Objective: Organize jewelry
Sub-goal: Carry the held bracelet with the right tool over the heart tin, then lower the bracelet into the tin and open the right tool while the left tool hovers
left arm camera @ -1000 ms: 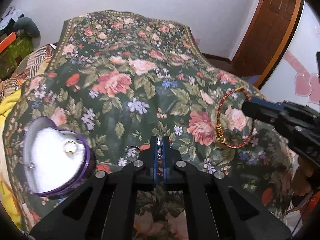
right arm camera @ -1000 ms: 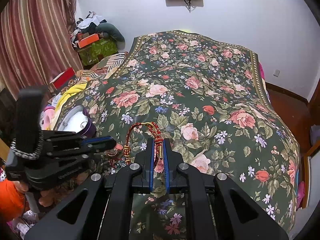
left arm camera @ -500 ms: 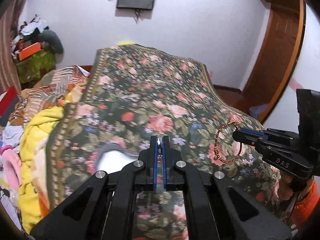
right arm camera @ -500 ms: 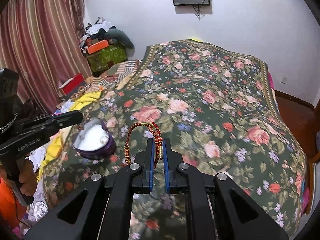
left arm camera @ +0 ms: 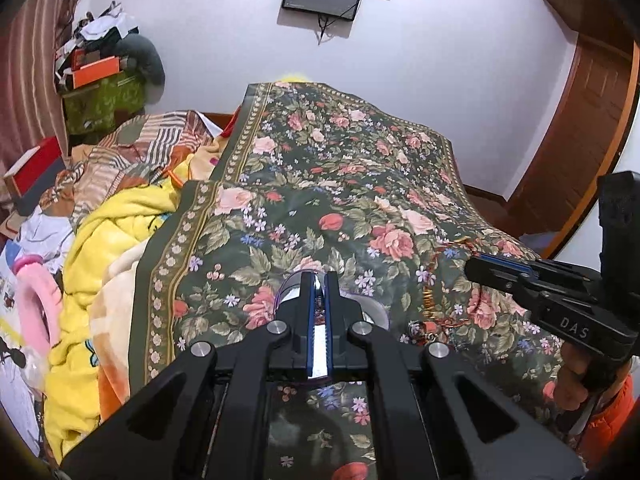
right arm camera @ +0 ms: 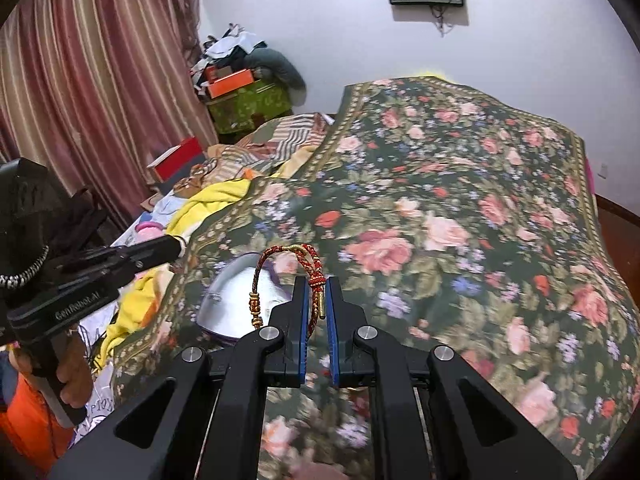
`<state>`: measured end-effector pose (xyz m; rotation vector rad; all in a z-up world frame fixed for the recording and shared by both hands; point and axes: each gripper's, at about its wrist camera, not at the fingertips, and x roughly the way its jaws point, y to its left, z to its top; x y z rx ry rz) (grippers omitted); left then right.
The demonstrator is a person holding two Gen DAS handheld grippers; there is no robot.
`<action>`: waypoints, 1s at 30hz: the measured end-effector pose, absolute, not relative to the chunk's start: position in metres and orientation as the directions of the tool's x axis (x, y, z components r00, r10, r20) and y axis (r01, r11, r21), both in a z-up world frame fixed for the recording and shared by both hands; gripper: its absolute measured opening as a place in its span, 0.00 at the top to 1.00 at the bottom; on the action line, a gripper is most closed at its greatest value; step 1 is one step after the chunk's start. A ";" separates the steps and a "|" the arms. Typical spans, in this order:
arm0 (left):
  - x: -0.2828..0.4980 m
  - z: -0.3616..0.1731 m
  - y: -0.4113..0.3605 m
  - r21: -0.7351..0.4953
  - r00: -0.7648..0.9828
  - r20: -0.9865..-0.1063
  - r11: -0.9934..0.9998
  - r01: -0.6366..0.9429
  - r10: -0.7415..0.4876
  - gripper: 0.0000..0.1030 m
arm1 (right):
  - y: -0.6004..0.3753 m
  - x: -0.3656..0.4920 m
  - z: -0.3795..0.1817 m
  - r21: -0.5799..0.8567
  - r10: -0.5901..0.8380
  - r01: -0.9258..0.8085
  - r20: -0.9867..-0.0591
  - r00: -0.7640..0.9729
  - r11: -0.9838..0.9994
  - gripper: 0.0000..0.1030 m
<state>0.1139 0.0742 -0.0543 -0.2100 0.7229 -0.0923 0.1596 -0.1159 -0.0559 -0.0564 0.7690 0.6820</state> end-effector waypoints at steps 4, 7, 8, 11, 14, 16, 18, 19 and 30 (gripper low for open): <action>0.115 -0.062 0.075 -0.225 0.736 -0.655 0.974 0.023 -0.169 0.98 | -0.095 0.161 -0.063 0.189 0.553 -0.609 -0.674 0.489 0.770 0.93; 0.115 -0.065 0.074 -0.223 0.733 -0.658 0.974 0.029 -0.173 0.98 | -0.082 0.163 -0.070 0.190 0.553 -0.620 -0.689 0.468 0.761 0.93; 0.115 -0.066 0.075 -0.225 0.733 -0.658 0.974 0.030 -0.175 0.98 | -0.078 0.164 -0.072 0.192 0.554 -0.624 -0.695 0.459 0.758 0.93; 0.117 -0.067 0.077 -0.229 0.732 -0.657 0.973 0.032 -0.179 0.98 | -0.066 0.168 -0.080 0.189 0.548 -0.631 -0.711 0.440 0.752 0.93; 0.119 -0.070 0.078 -0.230 0.729 -0.661 0.973 0.032 -0.180 0.98 | -0.057 0.170 -0.088 0.198 0.550 -0.638 -0.724 0.417 0.744 0.93; 0.121 -0.072 0.079 -0.229 0.727 -0.663 0.973 0.031 -0.179 0.98 | -0.052 0.171 -0.092 0.198 0.548 -0.643 -0.732 0.405 0.740 0.93; 0.123 -0.074 0.080 -0.231 0.724 -0.666 0.973 0.029 -0.180 0.98 | -0.047 0.172 -0.096 0.197 0.544 -0.646 -0.740 0.396 0.738 0.93; 0.124 -0.075 0.080 -0.232 0.723 -0.667 0.972 0.029 -0.181 0.98 | -0.046 0.172 -0.097 0.197 0.543 -0.647 -0.743 0.392 0.737 0.93; 0.128 -0.083 0.082 -0.241 0.712 -0.676 0.970 0.030 -0.190 0.98 | -0.037 0.171 -0.101 0.193 0.556 -0.679 -0.744 0.369 0.709 0.93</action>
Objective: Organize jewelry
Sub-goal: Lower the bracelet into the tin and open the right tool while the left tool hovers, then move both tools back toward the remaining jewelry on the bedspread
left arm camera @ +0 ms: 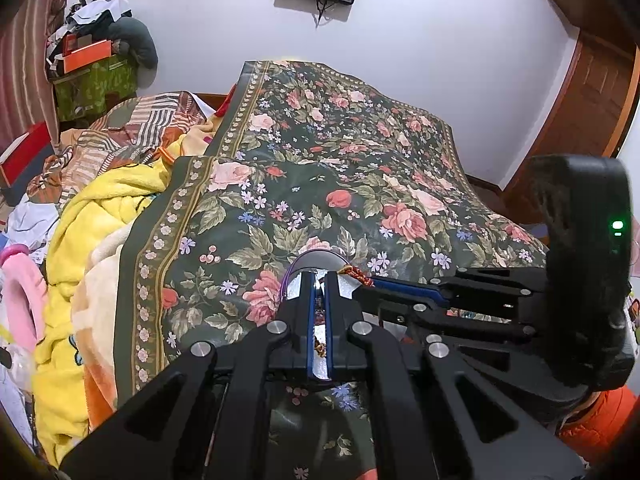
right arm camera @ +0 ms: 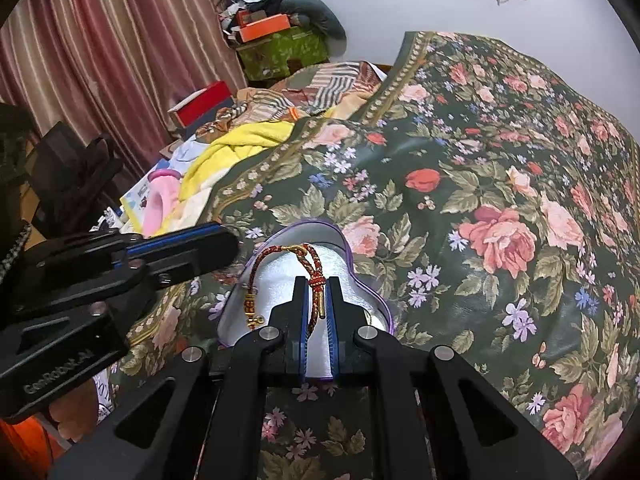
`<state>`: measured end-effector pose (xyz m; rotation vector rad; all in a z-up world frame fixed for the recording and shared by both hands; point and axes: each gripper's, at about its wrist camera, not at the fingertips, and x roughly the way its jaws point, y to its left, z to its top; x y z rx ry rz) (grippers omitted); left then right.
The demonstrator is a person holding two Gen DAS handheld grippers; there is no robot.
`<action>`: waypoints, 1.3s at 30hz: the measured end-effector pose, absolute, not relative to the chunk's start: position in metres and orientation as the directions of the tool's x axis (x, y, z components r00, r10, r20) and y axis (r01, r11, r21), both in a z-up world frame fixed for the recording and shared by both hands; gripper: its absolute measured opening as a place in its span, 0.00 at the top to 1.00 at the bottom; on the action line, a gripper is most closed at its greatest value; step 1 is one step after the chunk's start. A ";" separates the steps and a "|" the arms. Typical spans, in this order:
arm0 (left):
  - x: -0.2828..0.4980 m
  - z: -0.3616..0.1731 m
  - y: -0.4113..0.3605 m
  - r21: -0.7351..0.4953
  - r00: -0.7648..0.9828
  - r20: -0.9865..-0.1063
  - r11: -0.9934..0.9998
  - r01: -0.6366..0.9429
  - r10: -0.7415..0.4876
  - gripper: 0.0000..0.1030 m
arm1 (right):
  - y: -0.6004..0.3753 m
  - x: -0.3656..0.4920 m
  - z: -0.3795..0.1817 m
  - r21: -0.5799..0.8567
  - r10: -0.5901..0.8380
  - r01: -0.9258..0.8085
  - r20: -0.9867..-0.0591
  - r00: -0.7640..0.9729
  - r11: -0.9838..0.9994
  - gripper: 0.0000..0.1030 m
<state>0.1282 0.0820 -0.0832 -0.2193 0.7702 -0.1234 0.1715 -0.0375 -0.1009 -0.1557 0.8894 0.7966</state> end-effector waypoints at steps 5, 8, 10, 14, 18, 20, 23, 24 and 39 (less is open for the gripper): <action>0.130 -0.085 0.080 -0.249 0.705 -0.680 0.968 0.038 -0.203 0.98 | -0.037 0.172 -0.099 0.185 0.550 -0.676 -0.744 0.378 0.714 0.92; 0.131 -0.086 0.078 -0.249 0.699 -0.684 0.967 0.044 -0.208 0.98 | -0.040 0.175 -0.099 0.195 0.550 -0.666 -0.745 0.377 0.720 0.86; 0.132 -0.087 0.076 -0.251 0.694 -0.688 0.967 0.046 -0.212 0.98 | -0.045 0.176 -0.098 0.197 0.547 -0.656 -0.743 0.385 0.728 0.85; 0.136 -0.093 0.073 -0.259 0.672 -0.706 0.965 0.052 -0.226 0.98 | -0.056 0.177 -0.093 0.198 0.546 -0.640 -0.733 0.406 0.742 0.84; 0.138 -0.097 0.070 -0.247 0.662 -0.719 0.968 0.039 -0.210 0.98 | -0.065 0.179 -0.088 0.205 0.546 -0.625 -0.725 0.420 0.753 0.84; 0.139 -0.098 0.072 -0.260 0.656 -0.723 0.965 0.034 -0.218 0.98 | -0.070 0.180 -0.086 0.210 0.547 -0.618 -0.720 0.426 0.758 0.84; 0.138 -0.094 0.075 -0.264 0.662 -0.719 0.964 0.024 -0.214 0.97 | -0.077 0.179 -0.082 0.209 0.544 -0.606 -0.713 0.443 0.767 0.84; 0.137 -0.092 0.076 -0.261 0.666 -0.716 0.965 0.023 -0.210 0.97 | -0.079 0.179 -0.080 0.204 0.541 -0.604 -0.710 0.451 0.771 0.84; 0.106 -0.053 0.054 -0.138 0.724 -0.675 0.988 0.068 -0.144 0.95 | -0.132 0.151 -0.050 0.100 0.467 -0.562 -0.684 0.561 0.821 0.84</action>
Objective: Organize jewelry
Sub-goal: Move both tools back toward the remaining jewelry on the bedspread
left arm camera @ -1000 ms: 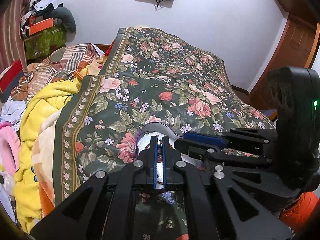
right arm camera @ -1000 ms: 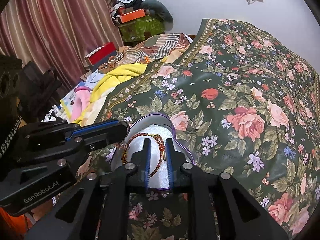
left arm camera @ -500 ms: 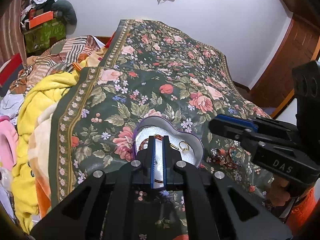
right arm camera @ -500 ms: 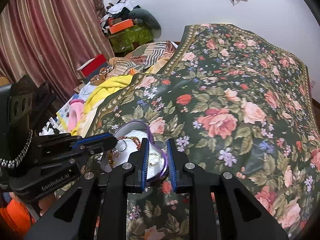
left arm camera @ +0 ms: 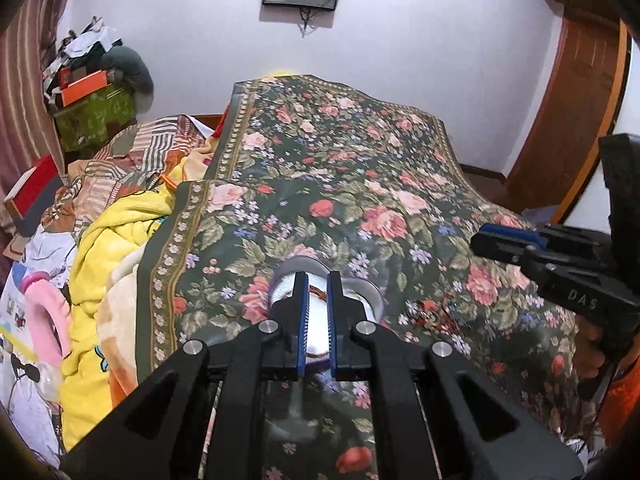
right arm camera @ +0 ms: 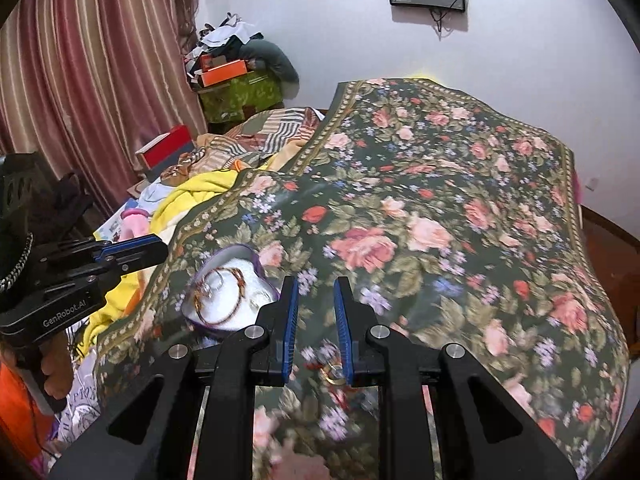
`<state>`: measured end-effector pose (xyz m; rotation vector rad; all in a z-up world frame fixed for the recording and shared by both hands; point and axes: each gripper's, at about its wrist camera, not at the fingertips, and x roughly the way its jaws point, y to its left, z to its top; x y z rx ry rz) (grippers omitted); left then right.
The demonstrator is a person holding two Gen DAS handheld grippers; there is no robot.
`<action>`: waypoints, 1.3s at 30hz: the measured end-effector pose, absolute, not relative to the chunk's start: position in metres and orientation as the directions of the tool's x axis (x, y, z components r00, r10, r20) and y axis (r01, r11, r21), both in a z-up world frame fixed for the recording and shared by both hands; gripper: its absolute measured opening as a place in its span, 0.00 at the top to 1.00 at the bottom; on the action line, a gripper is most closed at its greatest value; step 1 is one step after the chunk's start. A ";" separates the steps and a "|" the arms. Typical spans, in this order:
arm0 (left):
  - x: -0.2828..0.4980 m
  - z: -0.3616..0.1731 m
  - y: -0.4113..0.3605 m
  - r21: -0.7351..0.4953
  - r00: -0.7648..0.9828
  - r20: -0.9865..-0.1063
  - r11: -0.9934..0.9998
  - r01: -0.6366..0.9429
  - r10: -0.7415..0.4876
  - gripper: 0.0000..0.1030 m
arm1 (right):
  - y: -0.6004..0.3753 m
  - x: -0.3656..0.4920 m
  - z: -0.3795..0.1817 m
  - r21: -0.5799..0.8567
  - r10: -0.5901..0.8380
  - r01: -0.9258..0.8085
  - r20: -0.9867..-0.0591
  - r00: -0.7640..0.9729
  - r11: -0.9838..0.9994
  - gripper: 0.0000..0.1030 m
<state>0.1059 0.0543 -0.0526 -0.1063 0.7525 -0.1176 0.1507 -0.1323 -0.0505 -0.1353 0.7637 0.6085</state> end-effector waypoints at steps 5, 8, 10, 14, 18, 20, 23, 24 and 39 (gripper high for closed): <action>0.101 -0.059 0.032 -0.138 0.694 -0.697 0.984 0.115 -0.179 0.95 | -0.150 0.142 -0.058 0.063 0.419 -0.542 -0.711 0.565 0.838 0.84; 0.099 -0.063 0.017 -0.139 0.675 -0.710 0.979 0.146 -0.202 0.95 | -0.161 0.138 -0.066 0.067 0.407 -0.532 -0.726 0.554 0.844 0.84; 0.097 -0.065 0.008 -0.137 0.663 -0.718 0.977 0.164 -0.212 0.93 | -0.168 0.135 -0.072 0.067 0.394 -0.521 -0.738 0.548 0.851 0.83; 0.095 -0.074 -0.010 -0.140 0.632 -0.738 0.970 0.201 -0.238 0.91 | -0.182 0.133 -0.083 0.076 0.375 -0.500 -0.759 0.532 0.863 0.78; 0.095 -0.084 -0.027 -0.151 0.595 -0.759 0.961 0.233 -0.264 0.91 | -0.193 0.131 -0.090 0.072 0.352 -0.482 -0.776 0.523 0.873 0.74; 0.095 -0.089 -0.035 -0.154 0.580 -0.768 0.957 0.248 -0.273 0.91 | -0.197 0.130 -0.094 0.078 0.350 -0.479 -0.785 0.511 0.874 0.74; 0.100 -0.096 -0.044 -0.166 0.557 -0.778 0.950 0.264 -0.291 0.91 | -0.198 0.130 -0.098 0.086 0.352 -0.487 -0.798 0.489 0.869 0.74; 0.101 -0.098 -0.046 -0.171 0.549 -0.782 0.948 0.267 -0.295 0.91 | -0.196 0.130 -0.100 0.083 0.350 -0.491 -0.803 0.483 0.867 0.74; 0.117 -0.120 -0.048 -0.207 0.495 -0.811 0.944 0.259 -0.313 0.91 | -0.162 0.148 -0.131 0.043 0.300 -0.563 -0.878 0.373 0.825 0.74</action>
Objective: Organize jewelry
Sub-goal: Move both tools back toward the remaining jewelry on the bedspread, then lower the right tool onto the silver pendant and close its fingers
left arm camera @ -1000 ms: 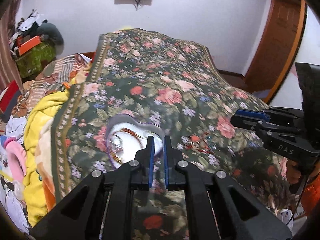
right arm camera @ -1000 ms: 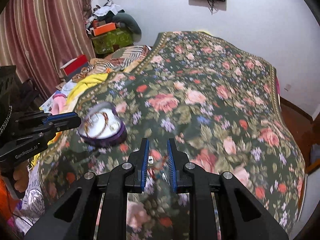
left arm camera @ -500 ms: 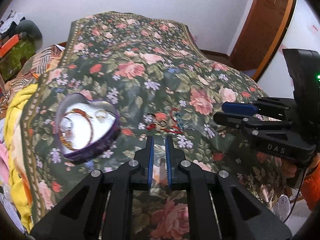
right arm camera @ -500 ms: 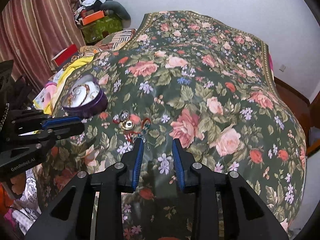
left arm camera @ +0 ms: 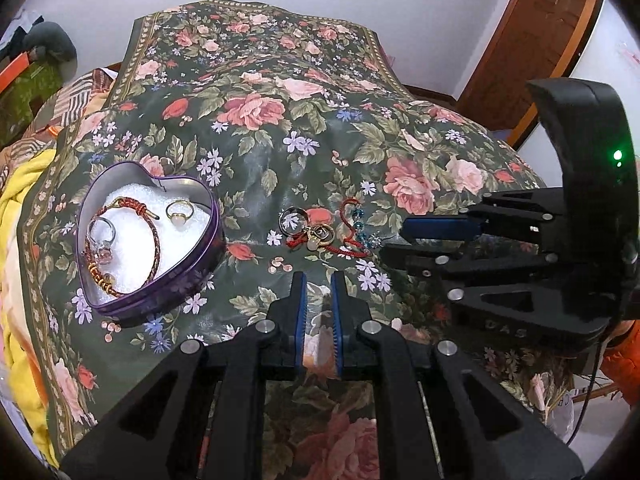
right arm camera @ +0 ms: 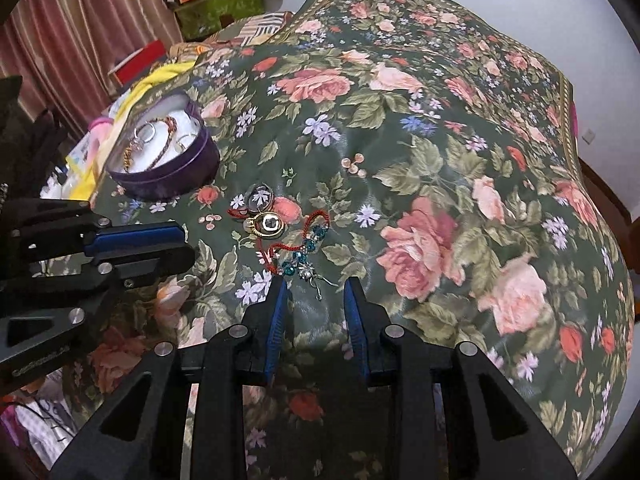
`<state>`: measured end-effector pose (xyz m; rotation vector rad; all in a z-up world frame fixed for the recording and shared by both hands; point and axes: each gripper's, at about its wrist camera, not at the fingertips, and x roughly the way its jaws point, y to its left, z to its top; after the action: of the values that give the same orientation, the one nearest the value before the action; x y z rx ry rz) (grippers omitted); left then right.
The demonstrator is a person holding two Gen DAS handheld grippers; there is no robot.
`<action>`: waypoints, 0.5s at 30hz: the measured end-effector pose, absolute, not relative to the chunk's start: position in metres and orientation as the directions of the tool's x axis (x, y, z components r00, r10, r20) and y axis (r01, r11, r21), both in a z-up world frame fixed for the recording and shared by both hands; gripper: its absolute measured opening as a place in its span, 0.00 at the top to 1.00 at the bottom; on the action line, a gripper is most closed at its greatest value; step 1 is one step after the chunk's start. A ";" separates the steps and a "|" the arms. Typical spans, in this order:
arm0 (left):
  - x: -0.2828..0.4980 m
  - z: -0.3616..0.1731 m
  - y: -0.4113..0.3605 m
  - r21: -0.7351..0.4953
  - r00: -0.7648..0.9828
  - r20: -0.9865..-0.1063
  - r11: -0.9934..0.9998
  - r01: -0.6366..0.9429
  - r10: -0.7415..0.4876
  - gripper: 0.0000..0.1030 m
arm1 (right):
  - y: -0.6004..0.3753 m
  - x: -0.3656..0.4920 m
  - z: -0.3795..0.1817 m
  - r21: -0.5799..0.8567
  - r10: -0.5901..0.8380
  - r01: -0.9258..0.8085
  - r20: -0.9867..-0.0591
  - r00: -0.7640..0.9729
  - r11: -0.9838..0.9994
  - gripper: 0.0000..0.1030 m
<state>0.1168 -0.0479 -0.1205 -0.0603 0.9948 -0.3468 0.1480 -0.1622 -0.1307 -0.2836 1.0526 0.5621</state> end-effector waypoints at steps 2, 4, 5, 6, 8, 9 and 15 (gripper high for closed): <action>0.117 -0.122 -0.047 -0.210 0.493 -0.810 0.943 0.258 -0.316 0.91 | -0.159 0.148 -0.131 0.034 0.299 -0.570 -0.876 0.378 0.821 0.74; 0.118 -0.123 -0.046 -0.213 0.492 -0.811 0.943 0.257 -0.317 0.91 | -0.157 0.148 -0.132 0.029 0.296 -0.574 -0.878 0.377 0.818 0.74; 0.118 -0.123 -0.046 -0.215 0.491 -0.811 0.942 0.256 -0.319 0.91 | -0.156 0.149 -0.133 0.028 0.296 -0.576 -0.878 0.377 0.817 0.74; 0.118 -0.123 -0.045 -0.216 0.490 -0.811 0.942 0.256 -0.320 0.91 | -0.155 0.150 -0.133 0.027 0.296 -0.577 -0.877 0.377 0.816 0.74; 0.118 -0.123 -0.045 -0.217 0.491 -0.810 0.942 0.255 -0.320 0.91 | -0.153 0.152 -0.133 0.020 0.293 -0.581 -0.877 0.380 0.814 0.74; 0.118 -0.124 -0.045 -0.215 0.492 -0.811 0.943 0.254 -0.318 0.91 | -0.153 0.152 -0.134 0.014 0.288 -0.580 -0.878 0.383 0.814 0.75; 0.120 -0.126 -0.045 -0.216 0.488 -0.814 0.944 0.250 -0.315 0.91 | -0.150 0.153 -0.135 0.009 0.295 -0.592 -0.874 0.387 0.806 0.87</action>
<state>0.1196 -0.0446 -0.1259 -0.0713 1.0037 -0.3442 0.1530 -0.1500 -0.1350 -0.3289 1.0281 0.5772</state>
